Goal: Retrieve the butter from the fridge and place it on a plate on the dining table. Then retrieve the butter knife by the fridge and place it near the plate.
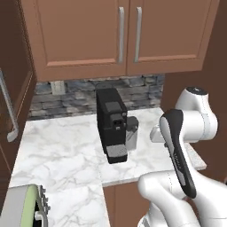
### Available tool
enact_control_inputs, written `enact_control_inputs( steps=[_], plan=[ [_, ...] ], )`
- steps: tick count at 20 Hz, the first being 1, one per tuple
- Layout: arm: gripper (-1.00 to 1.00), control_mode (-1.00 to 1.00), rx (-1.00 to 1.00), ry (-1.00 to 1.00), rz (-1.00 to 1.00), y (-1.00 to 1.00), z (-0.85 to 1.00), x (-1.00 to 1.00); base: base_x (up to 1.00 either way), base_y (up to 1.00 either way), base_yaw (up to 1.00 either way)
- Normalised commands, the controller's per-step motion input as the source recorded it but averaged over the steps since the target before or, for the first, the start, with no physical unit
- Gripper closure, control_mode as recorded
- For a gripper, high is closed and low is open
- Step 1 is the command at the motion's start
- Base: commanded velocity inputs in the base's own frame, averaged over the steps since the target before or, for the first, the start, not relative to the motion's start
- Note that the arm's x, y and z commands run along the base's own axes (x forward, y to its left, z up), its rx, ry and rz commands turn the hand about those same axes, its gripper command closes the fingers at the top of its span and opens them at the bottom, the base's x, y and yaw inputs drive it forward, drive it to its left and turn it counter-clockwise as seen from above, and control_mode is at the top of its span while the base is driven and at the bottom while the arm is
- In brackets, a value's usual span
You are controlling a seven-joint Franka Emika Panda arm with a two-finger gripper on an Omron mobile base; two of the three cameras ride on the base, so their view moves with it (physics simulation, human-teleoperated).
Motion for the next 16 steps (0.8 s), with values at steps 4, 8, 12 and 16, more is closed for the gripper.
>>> enact_control_inputs(
  steps=[4,8,12,16],
  plan=[
    [1.0,1.0,0.0,0.0,0.0,0.0,0.0,0.0,-0.65,0.0,0.25],
    [1.0,1.0,0.0,0.0,0.0,0.0,0.0,0.0,-0.69,0.0,0.1],
    [1.0,1.0,0.0,0.0,0.0,0.0,0.0,0.0,-0.62,0.0,0.0],
    [1.0,1.0,0.0,0.0,0.0,0.0,0.0,0.0,-0.59,0.0,0.0]
  ],
)
